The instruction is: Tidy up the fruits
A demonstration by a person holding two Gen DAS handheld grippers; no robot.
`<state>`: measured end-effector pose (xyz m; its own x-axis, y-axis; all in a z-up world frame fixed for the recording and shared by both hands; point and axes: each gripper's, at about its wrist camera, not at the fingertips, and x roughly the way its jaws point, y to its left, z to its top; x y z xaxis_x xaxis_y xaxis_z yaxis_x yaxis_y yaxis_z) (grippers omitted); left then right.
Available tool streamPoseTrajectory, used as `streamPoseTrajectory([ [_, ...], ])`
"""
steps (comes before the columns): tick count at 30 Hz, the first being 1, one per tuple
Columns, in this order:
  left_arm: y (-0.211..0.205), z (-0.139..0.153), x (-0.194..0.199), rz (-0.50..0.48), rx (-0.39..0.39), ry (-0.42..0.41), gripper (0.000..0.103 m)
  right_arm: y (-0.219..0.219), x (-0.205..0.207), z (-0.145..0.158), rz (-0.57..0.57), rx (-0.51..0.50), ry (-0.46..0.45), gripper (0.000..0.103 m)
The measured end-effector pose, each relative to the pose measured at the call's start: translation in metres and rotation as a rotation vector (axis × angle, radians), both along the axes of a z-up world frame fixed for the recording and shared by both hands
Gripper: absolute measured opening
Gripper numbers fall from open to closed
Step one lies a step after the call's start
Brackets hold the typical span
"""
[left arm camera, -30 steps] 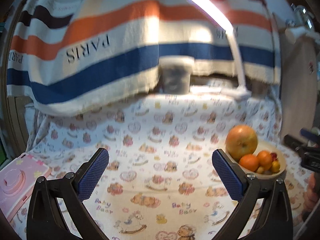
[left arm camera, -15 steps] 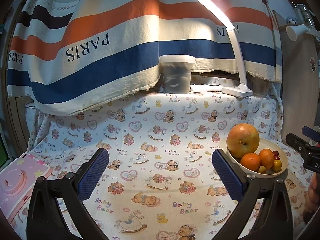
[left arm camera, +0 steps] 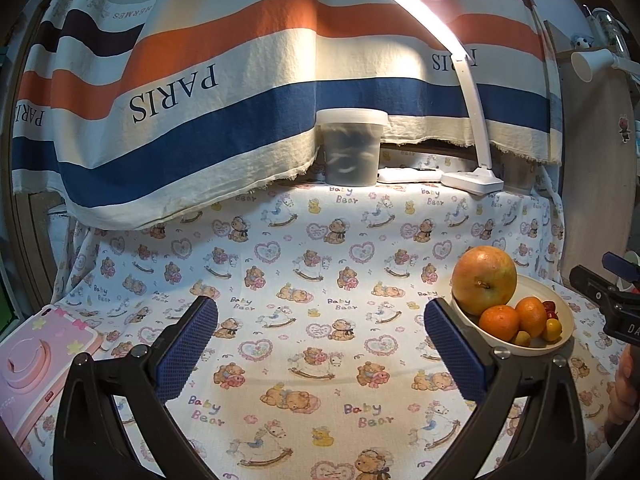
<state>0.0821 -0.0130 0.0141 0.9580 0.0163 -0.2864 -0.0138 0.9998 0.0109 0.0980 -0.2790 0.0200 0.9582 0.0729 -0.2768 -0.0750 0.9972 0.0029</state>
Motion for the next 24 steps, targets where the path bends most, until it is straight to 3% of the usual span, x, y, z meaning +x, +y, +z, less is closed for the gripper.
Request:
streamPoseTrajectory([
  [24, 0.0003, 0.0001, 0.0003, 0.005, 0.003, -0.003, 0.103, -0.0015, 0.0007, -0.0004, -0.008, 0.002, 0.000, 0.103],
])
